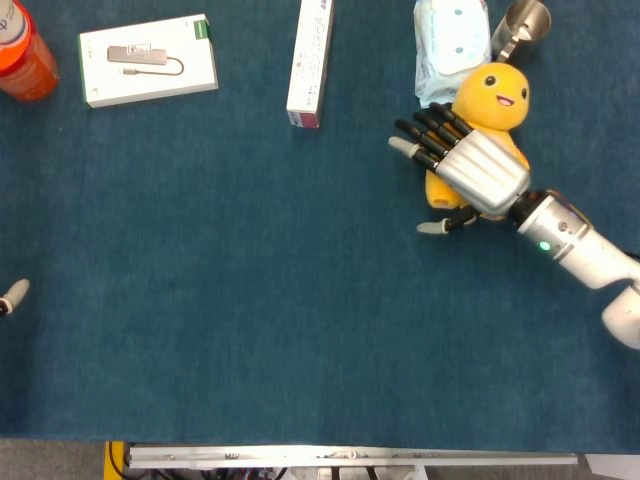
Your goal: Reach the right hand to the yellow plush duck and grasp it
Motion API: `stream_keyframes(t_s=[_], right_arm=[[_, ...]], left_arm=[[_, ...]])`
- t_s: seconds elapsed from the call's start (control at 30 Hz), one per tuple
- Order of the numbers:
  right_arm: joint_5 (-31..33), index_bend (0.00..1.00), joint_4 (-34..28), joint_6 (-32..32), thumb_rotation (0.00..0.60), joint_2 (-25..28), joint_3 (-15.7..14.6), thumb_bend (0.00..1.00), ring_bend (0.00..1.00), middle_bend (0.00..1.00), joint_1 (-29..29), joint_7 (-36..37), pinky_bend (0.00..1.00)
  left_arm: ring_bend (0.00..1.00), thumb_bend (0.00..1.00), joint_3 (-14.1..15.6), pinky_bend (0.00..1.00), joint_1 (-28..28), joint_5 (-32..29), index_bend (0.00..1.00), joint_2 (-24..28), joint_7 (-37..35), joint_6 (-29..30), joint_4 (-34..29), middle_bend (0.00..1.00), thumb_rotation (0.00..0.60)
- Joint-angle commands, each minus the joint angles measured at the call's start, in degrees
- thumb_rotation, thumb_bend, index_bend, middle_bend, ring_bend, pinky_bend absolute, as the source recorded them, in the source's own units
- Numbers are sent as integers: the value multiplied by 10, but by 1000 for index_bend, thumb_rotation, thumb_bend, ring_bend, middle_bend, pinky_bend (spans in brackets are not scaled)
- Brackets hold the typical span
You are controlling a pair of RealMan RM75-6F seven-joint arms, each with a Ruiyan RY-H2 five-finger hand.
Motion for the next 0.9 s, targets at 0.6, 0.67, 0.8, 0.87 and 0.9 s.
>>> stream_keyframes(t_s=[0.6, 0.67, 0.8, 0.87, 0.9], right_arm=[[-19, 0, -124, 107, 213, 53, -2, 0, 0, 37, 0, -11, 0], [-17, 0, -162, 114, 227, 81, 1, 0, 0, 37, -4, -26, 0], [-4, 0, -252, 124, 251, 147, 12, 0, 0, 37, -20, -77, 0], [7, 0, -312, 126, 278, 187, 19, 0, 0, 37, -31, -111, 0], [12, 0, -337, 128, 296, 205, 21, 0, 0, 37, -36, -127, 0]], left_arm=[[6, 148, 0, 32, -3, 5, 93, 2, -5, -2, -2, 62, 600], [7, 148, 0, 32, -4, 7, 93, 3, -4, -1, -3, 62, 600], [7, 147, -1, 32, -5, 10, 93, 3, -3, 0, -3, 62, 600], [7, 148, 0, 32, -6, 11, 93, 3, -1, -1, -3, 62, 600], [7, 148, -1, 32, -6, 12, 93, 3, -1, -1, -2, 62, 600]])
